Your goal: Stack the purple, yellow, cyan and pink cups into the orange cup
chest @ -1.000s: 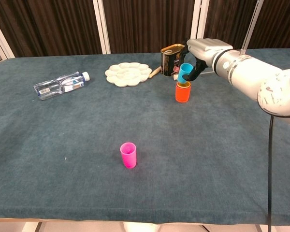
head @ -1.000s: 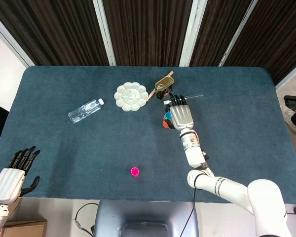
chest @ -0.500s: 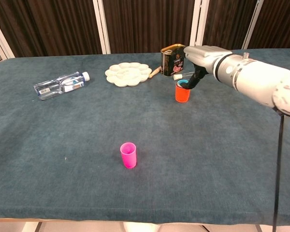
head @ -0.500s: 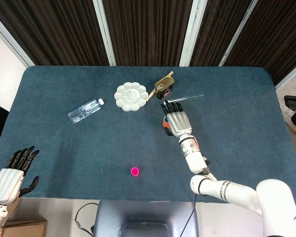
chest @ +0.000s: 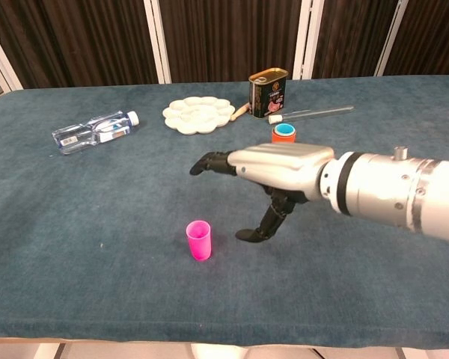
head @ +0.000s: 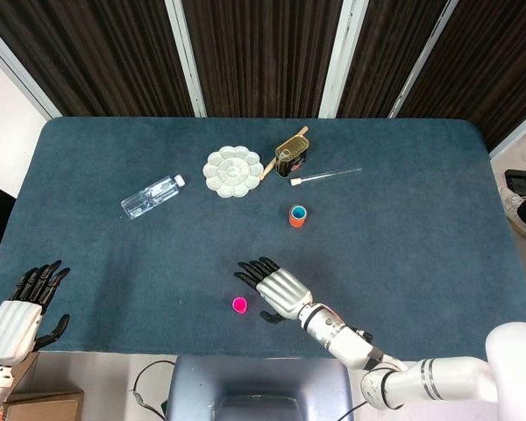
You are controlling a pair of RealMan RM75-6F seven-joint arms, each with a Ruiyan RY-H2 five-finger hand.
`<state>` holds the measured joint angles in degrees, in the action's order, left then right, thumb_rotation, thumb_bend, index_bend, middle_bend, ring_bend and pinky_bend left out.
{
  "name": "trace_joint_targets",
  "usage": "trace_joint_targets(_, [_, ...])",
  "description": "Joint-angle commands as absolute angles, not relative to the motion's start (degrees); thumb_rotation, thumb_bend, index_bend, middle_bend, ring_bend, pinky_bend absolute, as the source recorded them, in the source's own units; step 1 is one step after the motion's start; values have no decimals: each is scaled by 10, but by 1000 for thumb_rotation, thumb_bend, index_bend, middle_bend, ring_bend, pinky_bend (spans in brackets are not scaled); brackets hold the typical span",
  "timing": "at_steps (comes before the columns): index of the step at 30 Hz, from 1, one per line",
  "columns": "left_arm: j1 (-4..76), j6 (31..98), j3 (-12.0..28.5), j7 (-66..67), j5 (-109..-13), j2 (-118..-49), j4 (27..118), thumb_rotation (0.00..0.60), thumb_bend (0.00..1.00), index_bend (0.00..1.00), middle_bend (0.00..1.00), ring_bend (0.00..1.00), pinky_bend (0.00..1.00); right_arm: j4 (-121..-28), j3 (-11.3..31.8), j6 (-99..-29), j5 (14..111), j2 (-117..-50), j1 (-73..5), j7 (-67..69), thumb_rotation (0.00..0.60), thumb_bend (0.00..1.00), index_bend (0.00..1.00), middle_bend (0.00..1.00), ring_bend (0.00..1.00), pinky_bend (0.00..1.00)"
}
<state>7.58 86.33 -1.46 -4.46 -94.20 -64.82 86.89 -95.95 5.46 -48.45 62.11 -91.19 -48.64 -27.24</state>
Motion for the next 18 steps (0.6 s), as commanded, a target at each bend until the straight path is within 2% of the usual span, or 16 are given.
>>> trace_joint_targets(1, [75,865,-14,-48,-942,-646,869,600,398,0,0,0,95,-931,56,-480,606,-940,-496,-286,600,422,268,0,0,0])
trace_joint_targets(18, [69,876,-15,-63,-946,-639,868,600,398,0,0,0,94,-869,72,-482,592,-1005,-506,-251,600,487,488,16,0,0])
